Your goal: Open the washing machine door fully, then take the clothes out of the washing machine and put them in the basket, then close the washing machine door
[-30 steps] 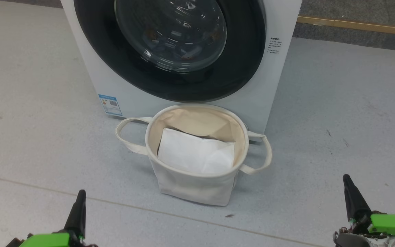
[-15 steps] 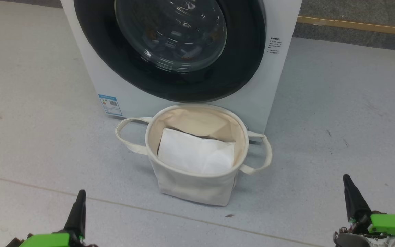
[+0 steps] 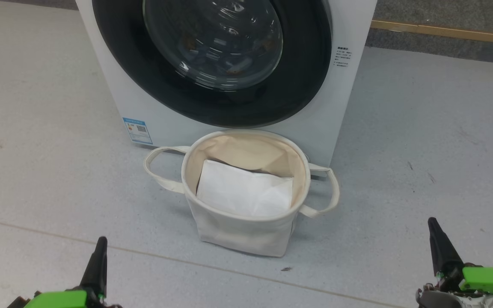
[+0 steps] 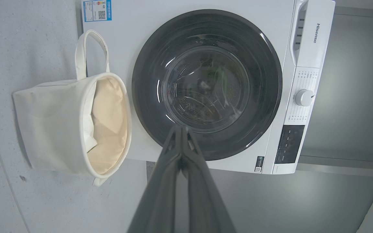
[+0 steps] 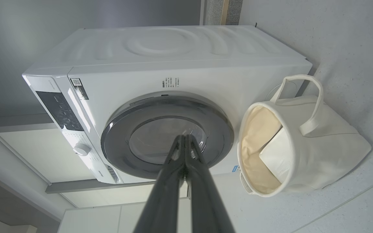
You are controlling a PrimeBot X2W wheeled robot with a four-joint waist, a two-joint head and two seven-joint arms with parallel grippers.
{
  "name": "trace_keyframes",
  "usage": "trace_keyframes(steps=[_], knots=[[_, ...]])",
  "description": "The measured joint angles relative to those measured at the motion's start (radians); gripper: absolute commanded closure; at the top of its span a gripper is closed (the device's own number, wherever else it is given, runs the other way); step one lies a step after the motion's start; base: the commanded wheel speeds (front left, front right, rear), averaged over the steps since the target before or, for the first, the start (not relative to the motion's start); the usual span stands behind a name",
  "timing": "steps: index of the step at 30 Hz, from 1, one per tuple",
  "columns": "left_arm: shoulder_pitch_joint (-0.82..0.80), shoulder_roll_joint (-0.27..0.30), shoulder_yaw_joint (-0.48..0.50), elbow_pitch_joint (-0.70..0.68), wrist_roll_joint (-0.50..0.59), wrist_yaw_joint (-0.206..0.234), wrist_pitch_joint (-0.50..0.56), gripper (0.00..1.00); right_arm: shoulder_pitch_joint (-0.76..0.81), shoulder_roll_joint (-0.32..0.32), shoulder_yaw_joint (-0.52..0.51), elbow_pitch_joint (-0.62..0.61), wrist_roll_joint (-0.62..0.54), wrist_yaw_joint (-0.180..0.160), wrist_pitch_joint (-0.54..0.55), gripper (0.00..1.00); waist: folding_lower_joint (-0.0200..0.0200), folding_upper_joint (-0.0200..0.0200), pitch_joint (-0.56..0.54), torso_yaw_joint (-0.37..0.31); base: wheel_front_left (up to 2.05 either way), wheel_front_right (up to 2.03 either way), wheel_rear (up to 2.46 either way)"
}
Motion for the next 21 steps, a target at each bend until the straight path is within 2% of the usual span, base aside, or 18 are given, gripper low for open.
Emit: trace_keyframes(steps=[7, 8, 14, 21], knots=[[0.000, 0.000, 0.000, 0.000, 0.000, 0.000, 0.000, 1.00, 0.000, 0.000, 0.000, 0.000, 0.000, 0.000, 0.000, 1.00, 0.0000, 0.0000, 0.000, 0.000, 0.00, 0.00, 0.00], [0.000, 0.000, 0.000, 0.000, 0.000, 0.000, 0.000, 0.00, 0.000, 0.000, 0.000, 0.000, 0.000, 0.000, 0.000, 0.00, 0.0000, 0.0000, 0.000, 0.000, 0.00, 0.00, 0.00], [0.049, -0.009, -0.005, 0.082, 0.000, 0.001, -0.001, 0.00, 0.046, 0.008, 0.004, 0.081, 0.000, 0.000, -0.002, 0.00, 0.0000, 0.0000, 0.000, 0.000, 0.00, 0.00, 0.00], [0.061, -0.010, -0.006, 0.081, 0.001, 0.002, -0.019, 0.00, 0.057, 0.008, 0.013, 0.079, -0.011, 0.000, -0.017, 0.00, 0.0012, 0.0000, -0.002, 0.002, 0.00, 0.00, 0.00]])
